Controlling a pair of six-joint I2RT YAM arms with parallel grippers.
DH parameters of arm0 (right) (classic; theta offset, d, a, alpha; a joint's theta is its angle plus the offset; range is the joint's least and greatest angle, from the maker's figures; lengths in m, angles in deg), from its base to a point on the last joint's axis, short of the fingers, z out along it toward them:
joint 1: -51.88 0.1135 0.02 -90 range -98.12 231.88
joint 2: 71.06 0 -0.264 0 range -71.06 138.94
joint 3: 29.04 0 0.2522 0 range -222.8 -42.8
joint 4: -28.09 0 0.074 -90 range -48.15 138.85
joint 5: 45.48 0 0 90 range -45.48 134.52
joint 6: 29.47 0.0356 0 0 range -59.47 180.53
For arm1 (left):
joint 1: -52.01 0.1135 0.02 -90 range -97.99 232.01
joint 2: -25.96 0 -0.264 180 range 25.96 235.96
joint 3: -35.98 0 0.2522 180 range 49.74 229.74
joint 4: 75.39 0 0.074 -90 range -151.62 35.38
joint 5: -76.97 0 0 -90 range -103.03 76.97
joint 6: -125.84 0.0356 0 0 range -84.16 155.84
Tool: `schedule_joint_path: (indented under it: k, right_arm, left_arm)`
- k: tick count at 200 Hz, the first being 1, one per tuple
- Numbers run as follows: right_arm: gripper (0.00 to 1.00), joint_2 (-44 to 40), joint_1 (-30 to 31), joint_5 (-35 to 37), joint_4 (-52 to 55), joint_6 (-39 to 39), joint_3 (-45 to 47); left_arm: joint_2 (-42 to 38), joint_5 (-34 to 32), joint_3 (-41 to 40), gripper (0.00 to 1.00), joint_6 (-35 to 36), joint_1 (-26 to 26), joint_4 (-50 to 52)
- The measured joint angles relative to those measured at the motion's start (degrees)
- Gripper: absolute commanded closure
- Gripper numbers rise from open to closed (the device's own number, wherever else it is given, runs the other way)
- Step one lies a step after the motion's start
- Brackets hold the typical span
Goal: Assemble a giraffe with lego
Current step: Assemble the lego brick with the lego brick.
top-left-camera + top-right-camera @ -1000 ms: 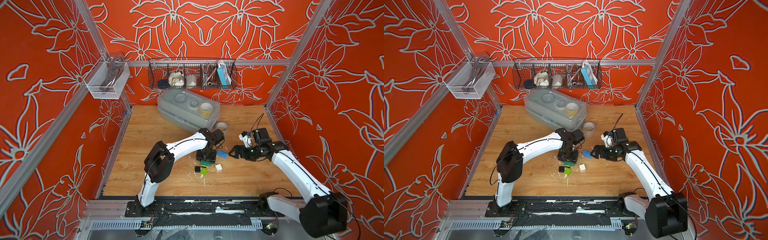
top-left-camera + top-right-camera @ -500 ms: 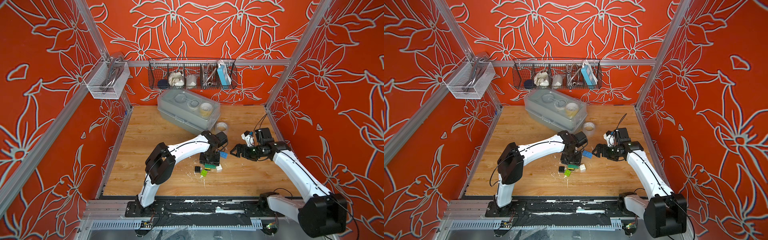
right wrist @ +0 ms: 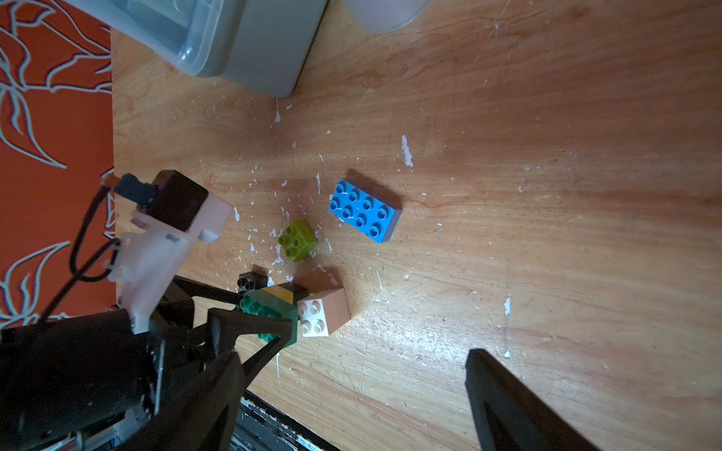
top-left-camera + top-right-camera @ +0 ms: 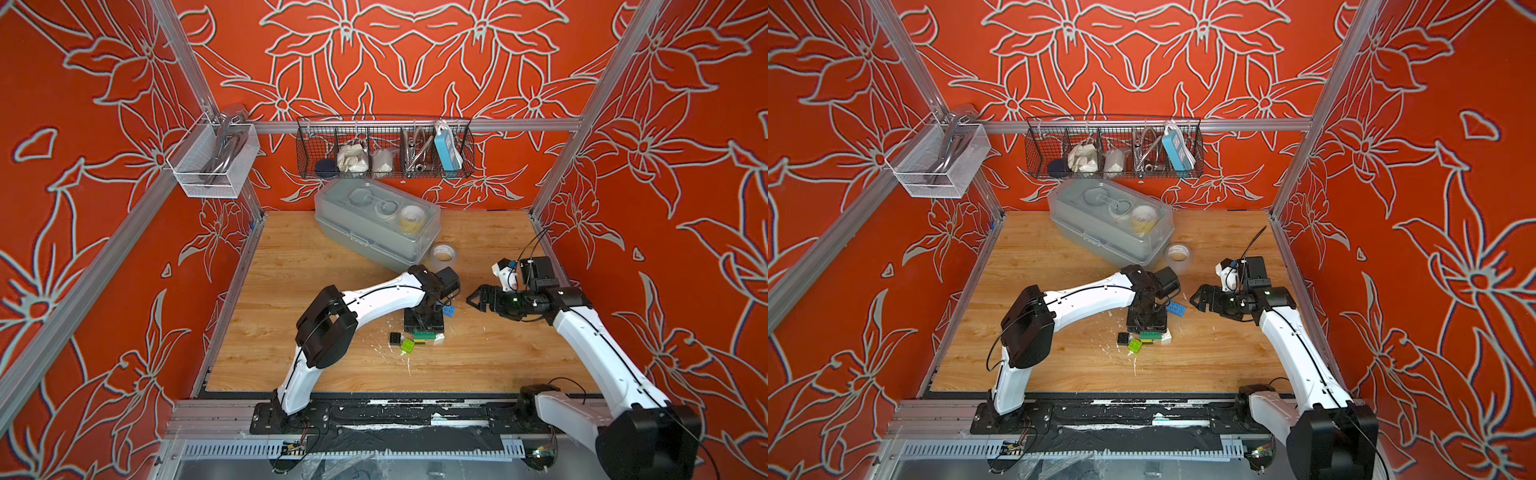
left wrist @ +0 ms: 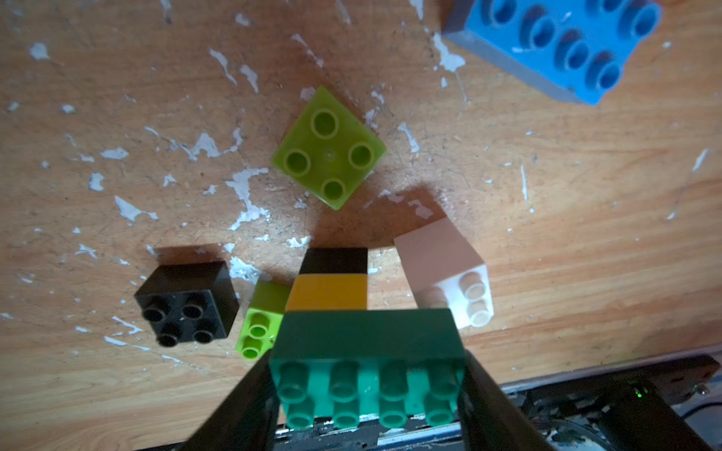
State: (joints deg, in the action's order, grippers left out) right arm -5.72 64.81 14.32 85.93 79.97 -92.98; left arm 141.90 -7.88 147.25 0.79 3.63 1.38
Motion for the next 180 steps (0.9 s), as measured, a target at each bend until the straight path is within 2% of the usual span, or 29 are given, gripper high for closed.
schedule_joint_path:
  k: [41, 180]
  right_arm:
    - [0.06, -0.1, -3.0, -1.6, -0.5, 0.7, 0.5]
    - [0.06, -4.5, -7.4, -0.9, -1.2, 1.9, 0.9]
  left_arm:
    - [-0.1, 1.9, 0.0, 0.37, -4.5, -3.0, -1.9]
    - [3.5, 2.8, 2.1, 0.36, -16.6, -4.9, -3.4]
